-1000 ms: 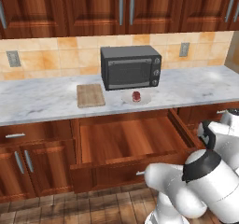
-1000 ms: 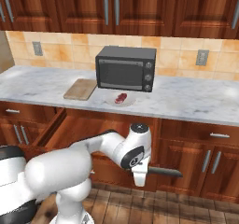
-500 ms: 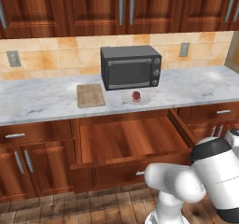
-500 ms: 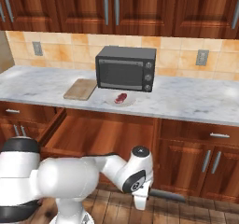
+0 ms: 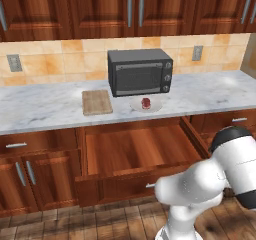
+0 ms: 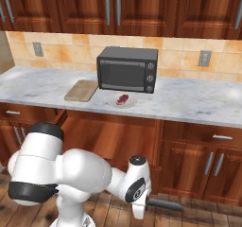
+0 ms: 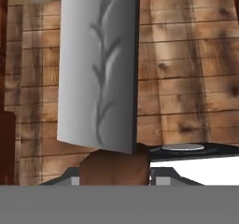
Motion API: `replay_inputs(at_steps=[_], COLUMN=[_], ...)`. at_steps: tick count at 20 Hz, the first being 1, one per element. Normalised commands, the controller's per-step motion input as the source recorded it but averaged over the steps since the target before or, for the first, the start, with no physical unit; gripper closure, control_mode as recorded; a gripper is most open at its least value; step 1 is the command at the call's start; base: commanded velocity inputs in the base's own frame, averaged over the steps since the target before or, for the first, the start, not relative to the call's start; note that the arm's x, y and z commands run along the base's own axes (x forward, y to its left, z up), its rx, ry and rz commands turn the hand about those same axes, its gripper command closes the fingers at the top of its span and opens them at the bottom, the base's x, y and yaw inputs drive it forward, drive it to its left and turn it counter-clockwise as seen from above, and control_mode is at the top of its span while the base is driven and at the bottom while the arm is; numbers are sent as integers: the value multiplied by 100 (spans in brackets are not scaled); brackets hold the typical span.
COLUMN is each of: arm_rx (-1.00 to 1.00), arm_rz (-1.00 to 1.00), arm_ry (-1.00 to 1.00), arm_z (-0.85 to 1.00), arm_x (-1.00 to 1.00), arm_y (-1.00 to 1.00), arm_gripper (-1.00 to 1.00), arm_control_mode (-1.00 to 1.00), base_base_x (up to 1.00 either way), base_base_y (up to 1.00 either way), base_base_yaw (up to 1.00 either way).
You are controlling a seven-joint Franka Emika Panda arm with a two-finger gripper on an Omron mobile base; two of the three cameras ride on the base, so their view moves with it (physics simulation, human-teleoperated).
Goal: Pick up the knife from the drawer and place it on the cutting board. Then place the meat from the plate to the cutting board.
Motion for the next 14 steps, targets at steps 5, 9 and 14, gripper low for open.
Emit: replay_inputs(at_steps=[5, 9, 14], arm_rx=[16, 14, 1], arm_rz=[2, 3, 2], arm_ry=[0, -1, -14], arm_z=[-13, -17, -4], arm_x=[32, 41, 55], arm_y=[0, 0, 0], arm_gripper=[100, 100, 100], arm_control_mode=[-100, -100, -100], base_base_x=[0, 0, 0], base_base_y=[0, 0, 0], base_base_yaw=[0, 0, 0])
